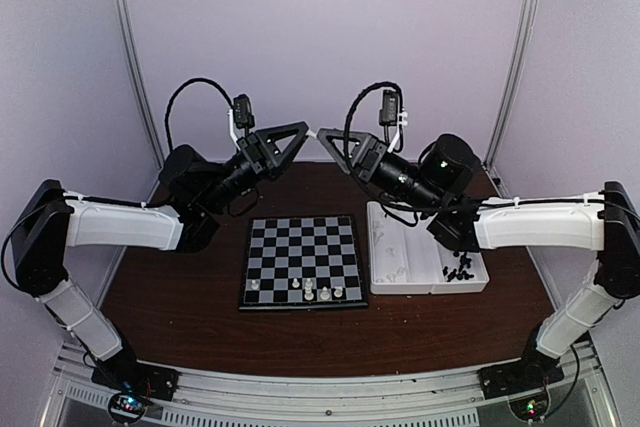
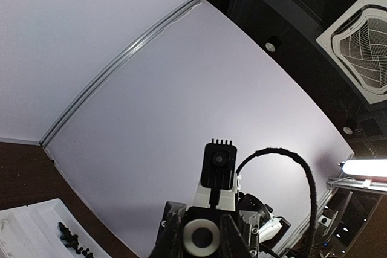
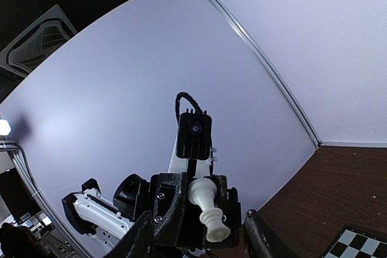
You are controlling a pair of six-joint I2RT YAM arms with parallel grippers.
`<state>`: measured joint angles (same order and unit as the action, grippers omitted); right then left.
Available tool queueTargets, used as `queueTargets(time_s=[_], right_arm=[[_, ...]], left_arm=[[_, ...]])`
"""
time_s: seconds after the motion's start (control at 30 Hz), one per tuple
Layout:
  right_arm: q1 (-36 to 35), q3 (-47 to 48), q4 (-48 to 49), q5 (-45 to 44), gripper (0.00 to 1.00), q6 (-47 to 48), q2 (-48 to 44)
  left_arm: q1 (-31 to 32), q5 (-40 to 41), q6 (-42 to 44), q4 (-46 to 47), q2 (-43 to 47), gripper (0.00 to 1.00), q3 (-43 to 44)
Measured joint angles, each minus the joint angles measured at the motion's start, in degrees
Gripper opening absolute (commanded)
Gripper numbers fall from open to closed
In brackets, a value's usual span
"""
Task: Set up the chess pieces on the board
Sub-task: Place the chess piece on the chessboard.
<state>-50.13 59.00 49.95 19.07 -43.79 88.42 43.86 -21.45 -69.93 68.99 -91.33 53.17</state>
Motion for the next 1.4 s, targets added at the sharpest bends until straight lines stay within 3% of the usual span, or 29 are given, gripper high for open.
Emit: queueTargets(time_s=[0.3,0.9,1.07,1.3,1.4], right_arm=[[0.66,0.02,0.9,0.7,0.32,-1.22,1.77],[0.94,0.44,2.08,2.34,0.04,-1.6,1.92],[1.01,0.44,2.12,2.34,0.01,-1.53,1.92],[1.03,0.37,2.19,2.36,0.0,-1.46,1.9],[1.11,-0.66,1.6,2.34,0.0,-1.22,1.25]], left_arm=[[0.0,-0.2,-0.11,0.0,0.0,0.12,0.0],[0.02,-0.44,-0.57,0.81,0.0,0.16,0.0],[0.02,-0.46,-0.57,0.85,0.0,0.29,0.0],[0.0,0.44,1.92,-2.49,1.22,0.69,-0.61],[-0.39,1.57,4.74,-7.91,4.98,0.77,-2.16]])
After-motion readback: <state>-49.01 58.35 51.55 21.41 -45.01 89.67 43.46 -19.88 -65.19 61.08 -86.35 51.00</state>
